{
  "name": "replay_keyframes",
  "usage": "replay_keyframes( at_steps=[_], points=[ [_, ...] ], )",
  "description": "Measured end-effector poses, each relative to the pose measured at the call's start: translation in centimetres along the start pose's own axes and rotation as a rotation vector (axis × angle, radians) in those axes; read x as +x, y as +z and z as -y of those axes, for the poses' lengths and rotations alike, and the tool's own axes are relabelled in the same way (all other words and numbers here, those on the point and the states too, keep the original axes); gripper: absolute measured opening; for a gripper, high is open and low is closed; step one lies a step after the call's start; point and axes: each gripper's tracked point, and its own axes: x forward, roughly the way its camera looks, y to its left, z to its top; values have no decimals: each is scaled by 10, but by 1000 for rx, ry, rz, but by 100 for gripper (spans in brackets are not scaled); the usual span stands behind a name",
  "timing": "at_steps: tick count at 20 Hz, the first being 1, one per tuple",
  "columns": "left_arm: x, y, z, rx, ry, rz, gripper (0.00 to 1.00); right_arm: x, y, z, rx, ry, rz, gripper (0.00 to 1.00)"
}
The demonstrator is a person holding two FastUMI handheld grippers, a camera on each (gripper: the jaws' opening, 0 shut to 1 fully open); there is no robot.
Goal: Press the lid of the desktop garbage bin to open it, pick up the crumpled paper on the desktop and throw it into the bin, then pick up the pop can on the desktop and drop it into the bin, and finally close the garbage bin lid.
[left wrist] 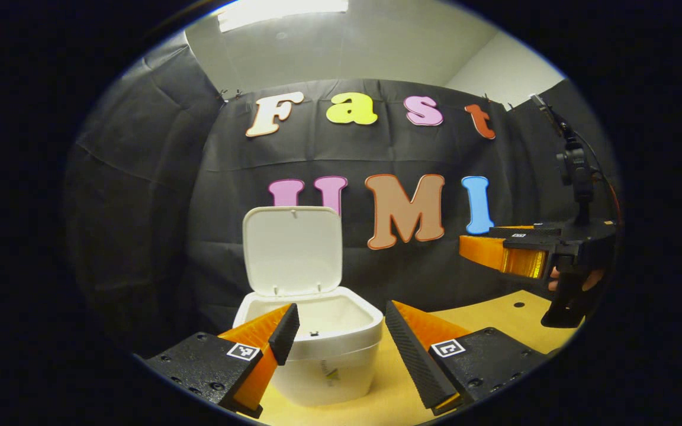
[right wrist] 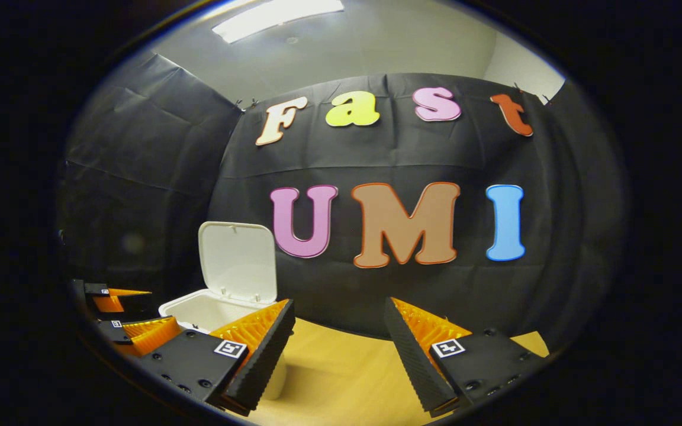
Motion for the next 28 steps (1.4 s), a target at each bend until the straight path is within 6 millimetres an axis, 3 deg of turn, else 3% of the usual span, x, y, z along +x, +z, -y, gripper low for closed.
replay_keyframes(
  at_steps=[8, 13, 16, 17, 21, 28],
  points=[
    [13, -7, 102, -49, -182, -26, 89, -73, -13, 115, 30, -203, -32, 97],
    [11, -32, 149, -82, -260, -94, 89, -114, -30, 167, 68, -297, -70, 97],
    [8, -54, 169, -108, -292, -156, 89, -133, -41, 188, 82, -338, -96, 97],
    [7, -62, 174, -116, -298, -177, 94, -139, -46, 193, 85, -349, -106, 97],
    [1, -99, 190, -131, -309, -269, 88, -157, -64, 213, 100, -383, -150, 97],
    [-17, -163, 200, -104, -320, -403, 92, -166, -80, 222, 96, -401, -198, 97]
  ],
)
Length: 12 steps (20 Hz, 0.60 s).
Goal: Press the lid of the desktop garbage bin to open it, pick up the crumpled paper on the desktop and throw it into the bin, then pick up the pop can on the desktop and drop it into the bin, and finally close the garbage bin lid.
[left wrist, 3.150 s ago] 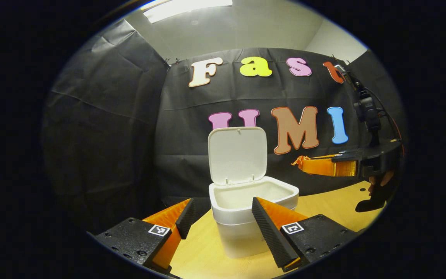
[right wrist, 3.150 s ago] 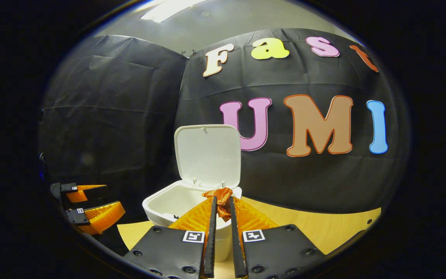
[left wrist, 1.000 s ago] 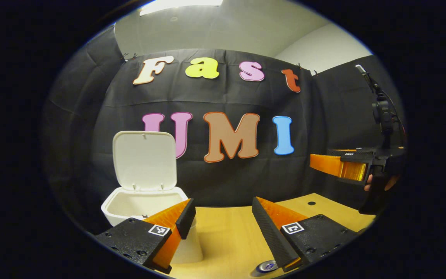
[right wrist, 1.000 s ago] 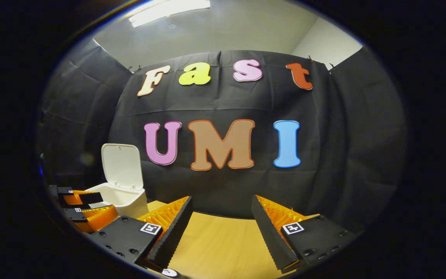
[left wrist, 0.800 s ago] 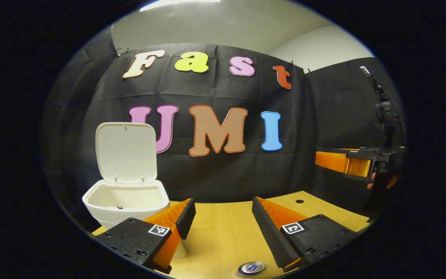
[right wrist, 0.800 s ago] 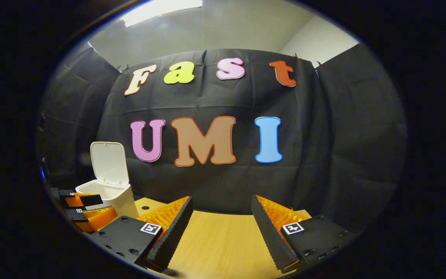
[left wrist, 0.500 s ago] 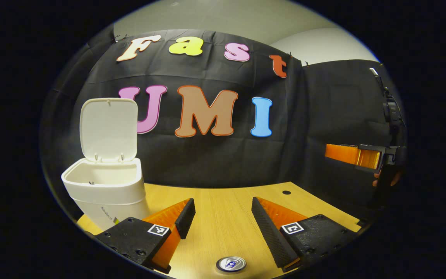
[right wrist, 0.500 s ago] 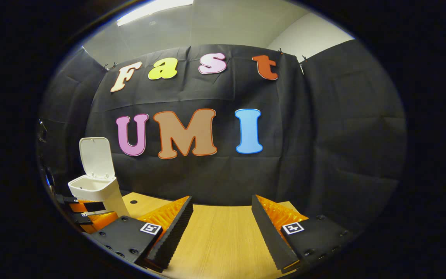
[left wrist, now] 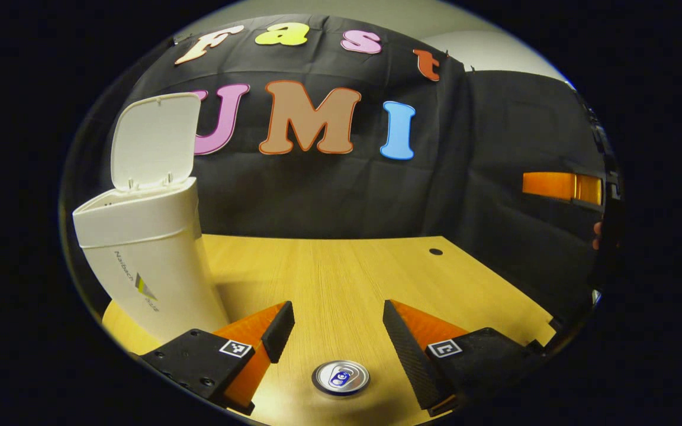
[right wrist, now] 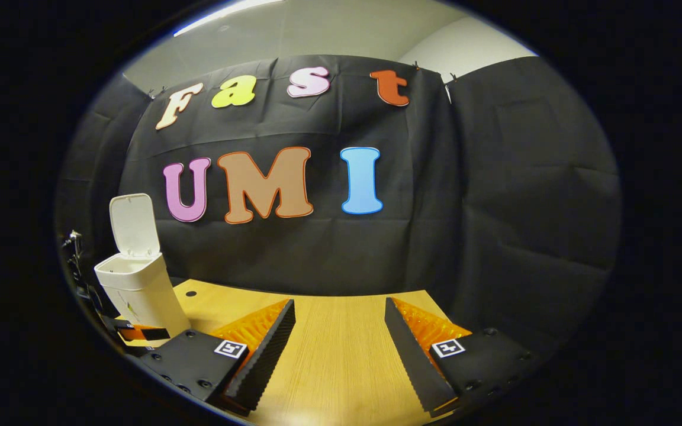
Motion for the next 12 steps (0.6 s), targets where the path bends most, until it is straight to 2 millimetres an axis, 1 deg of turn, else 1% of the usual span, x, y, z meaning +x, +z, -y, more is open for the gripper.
replay_keyframes(
  at_steps=[5, 12],
  points=[
    [6, -48, 0, 1, -4, -103, 92, -3, -6, 4, -21, -13, -25, 97],
    [9, -97, 0, 14, -12, -200, 92, -9, -17, 8, -40, -35, -56, 97]
  ],
)
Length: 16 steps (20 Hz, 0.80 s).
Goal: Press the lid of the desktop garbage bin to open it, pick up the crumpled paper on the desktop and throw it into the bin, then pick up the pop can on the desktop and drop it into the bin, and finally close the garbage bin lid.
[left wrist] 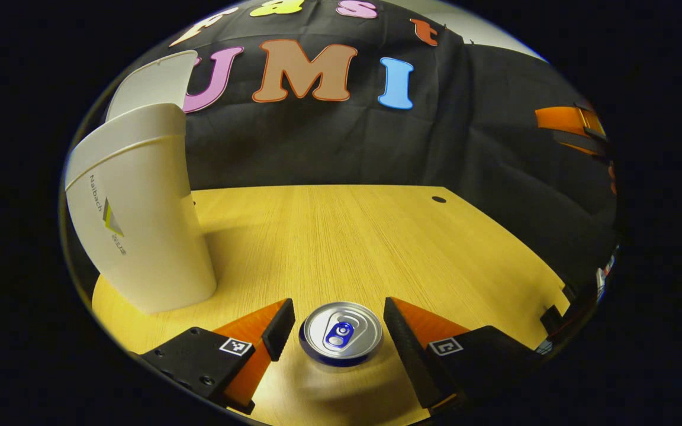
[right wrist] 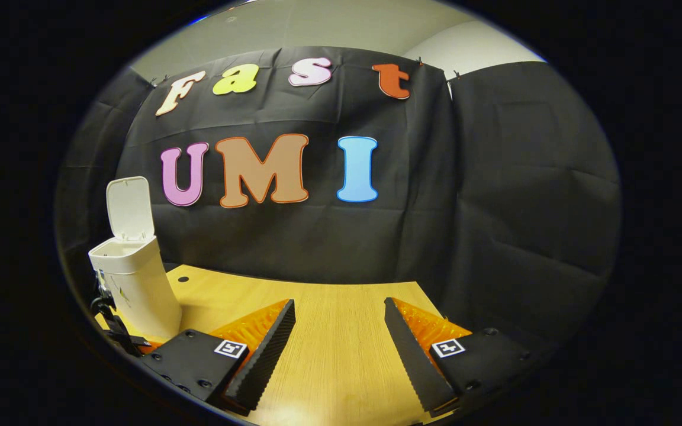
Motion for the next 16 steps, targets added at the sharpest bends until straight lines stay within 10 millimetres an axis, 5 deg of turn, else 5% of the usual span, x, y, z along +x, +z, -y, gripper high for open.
replay_keyframes(
  at_steps=[7, 9, 12, 16],
  points=[
    [8, -36, 1, 20, -24, -80, 93, -5, -5, 2, -22, -13, -10, 97],
    [3, -35, 0, 28, -23, -83, 80, -5, -4, 3, -21, -17, -7, 99],
    [-3, -13, -3, 46, -12, -34, 78, -3, -5, 4, -19, -16, -2, 97],
    [-6, 44, -10, 71, -8, 63, 78, -1, -6, 0, -14, -5, 2, 99]
  ],
)
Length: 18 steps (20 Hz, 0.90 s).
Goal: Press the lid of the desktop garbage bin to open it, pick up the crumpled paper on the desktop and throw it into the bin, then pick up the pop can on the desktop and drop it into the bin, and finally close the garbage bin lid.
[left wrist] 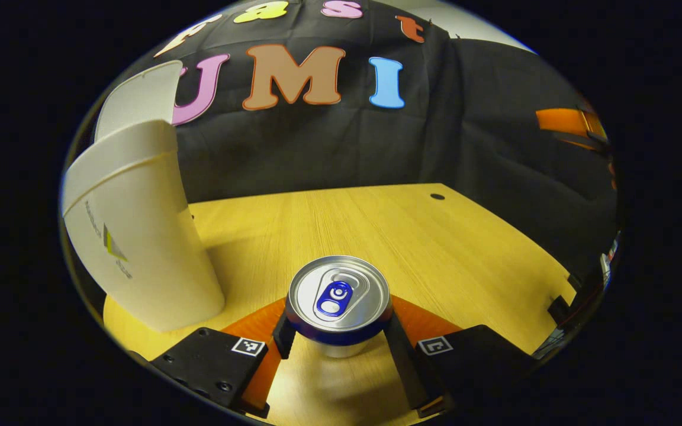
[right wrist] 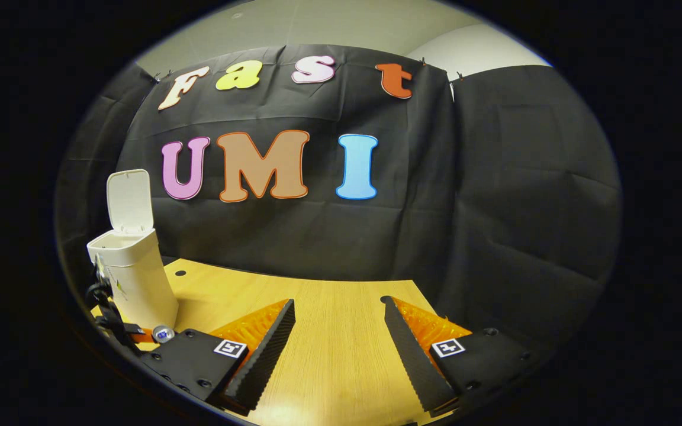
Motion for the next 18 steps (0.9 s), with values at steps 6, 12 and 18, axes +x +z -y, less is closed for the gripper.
replay_keyframes(
  at_steps=[6, 12, 18],
  points=[
    [-12, 95, -15, 35, 21, 191, 78, 2, 3, -9, 19, 22, 16, 95],
    [-32, 183, -33, 44, 41, 375, 77, 6, -2, -13, 34, 32, 7, 97],
    [-49, 236, -88, 114, 174, 488, 77, 9, -3, -17, 45, 31, 8, 97]
  ],
)
